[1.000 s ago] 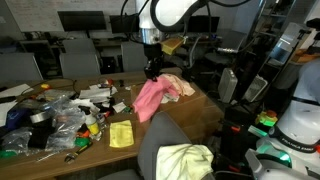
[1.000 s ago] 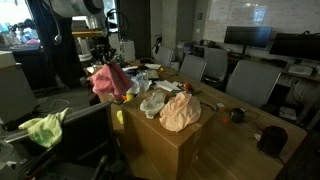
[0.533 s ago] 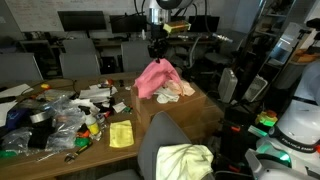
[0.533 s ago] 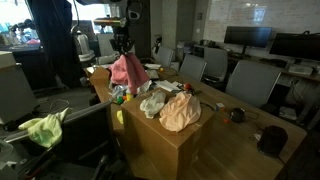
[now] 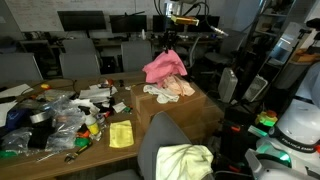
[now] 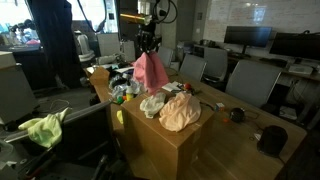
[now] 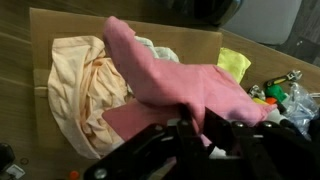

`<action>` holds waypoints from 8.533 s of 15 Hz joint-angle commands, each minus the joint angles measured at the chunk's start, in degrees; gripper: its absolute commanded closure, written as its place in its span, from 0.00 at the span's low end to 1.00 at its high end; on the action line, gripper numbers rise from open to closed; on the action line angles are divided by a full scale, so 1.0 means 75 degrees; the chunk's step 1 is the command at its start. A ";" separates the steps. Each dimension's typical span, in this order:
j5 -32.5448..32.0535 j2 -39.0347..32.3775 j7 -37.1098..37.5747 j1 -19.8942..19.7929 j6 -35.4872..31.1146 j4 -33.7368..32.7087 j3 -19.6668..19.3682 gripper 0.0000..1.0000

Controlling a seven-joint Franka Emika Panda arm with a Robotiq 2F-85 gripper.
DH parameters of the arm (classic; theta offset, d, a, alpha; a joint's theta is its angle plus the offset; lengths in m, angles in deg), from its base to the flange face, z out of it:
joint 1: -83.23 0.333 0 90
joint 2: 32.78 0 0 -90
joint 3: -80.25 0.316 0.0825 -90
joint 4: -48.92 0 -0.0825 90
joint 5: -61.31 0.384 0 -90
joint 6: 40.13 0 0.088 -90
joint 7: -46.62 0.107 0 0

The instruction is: Put the peach shirt, the white towel, the pink shirt and the green towel on the top of the box respectively

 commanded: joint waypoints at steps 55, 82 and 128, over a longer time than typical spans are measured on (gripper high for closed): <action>-0.0135 0.2827 -0.6237 0.2134 -0.0589 0.6146 0.0998 0.00; 0.0588 0.0689 -0.6289 0.1873 -0.1988 0.6077 0.1552 0.00; 0.0554 -0.0865 -0.4944 0.1453 -0.2836 0.5899 0.2649 0.50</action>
